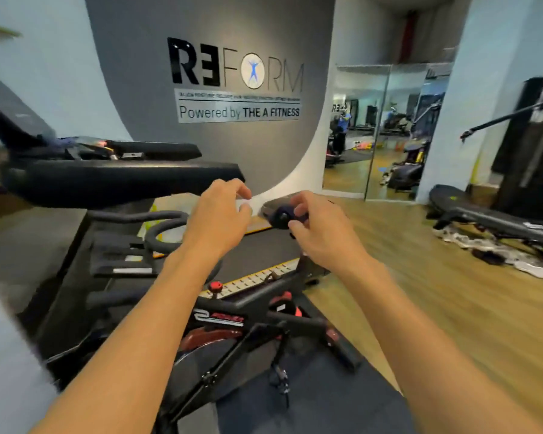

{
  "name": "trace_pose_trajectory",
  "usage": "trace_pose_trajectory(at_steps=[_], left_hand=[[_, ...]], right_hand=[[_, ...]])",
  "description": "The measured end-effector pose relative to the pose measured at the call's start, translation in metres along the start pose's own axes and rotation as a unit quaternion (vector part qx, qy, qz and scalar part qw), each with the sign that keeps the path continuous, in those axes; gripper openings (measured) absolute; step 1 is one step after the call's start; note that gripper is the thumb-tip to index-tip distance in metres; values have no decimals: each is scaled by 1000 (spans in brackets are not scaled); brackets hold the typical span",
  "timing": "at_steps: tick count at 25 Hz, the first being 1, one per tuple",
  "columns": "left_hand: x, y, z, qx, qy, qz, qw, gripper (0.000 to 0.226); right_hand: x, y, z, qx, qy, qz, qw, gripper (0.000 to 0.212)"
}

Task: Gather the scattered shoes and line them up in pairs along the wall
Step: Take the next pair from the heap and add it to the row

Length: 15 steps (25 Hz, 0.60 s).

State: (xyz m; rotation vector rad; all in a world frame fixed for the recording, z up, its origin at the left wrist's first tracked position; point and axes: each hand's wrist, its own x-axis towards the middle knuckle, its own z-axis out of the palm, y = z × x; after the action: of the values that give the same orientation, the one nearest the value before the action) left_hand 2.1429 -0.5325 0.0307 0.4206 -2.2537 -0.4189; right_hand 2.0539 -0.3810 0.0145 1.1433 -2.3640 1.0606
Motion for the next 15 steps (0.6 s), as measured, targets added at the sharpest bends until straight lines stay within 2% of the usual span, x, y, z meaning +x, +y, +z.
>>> trace_pose_trajectory(at_steps=[4, 15], left_hand=[[31, 89, 92, -63, -47, 54, 995, 17], [142, 240, 336, -197, -172, 181, 948, 17]], right_hand=[[1, 103, -73, -65, 21, 60, 996, 32], [41, 318, -187, -167, 98, 225, 955, 28]])
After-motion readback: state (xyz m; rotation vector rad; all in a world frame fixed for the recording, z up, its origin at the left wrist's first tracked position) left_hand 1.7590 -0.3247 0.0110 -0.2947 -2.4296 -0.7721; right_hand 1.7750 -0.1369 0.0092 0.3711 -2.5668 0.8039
